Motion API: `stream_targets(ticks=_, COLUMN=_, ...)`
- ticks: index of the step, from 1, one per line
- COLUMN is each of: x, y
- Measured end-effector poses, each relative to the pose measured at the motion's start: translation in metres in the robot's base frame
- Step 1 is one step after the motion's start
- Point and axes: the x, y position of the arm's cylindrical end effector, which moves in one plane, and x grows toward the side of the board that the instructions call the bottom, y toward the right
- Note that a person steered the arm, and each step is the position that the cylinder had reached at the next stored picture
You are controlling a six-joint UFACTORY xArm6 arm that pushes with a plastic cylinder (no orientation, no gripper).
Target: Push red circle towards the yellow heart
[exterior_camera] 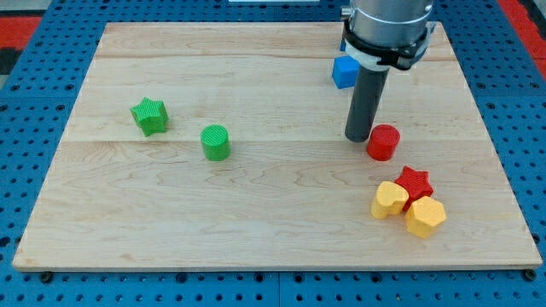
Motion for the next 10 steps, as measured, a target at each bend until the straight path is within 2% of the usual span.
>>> stream_targets(ticks=1, x=-0.017, y=0.013)
stream_targets(ticks=2, x=-0.017, y=0.064)
stream_targets(ticks=3, x=-0.009, y=0.076)
stream_targets(ticks=5, x=-0.005, y=0.041)
stream_targets(ticks=8, x=0.043, y=0.035)
stream_targets(ticks=10, x=0.048, y=0.016)
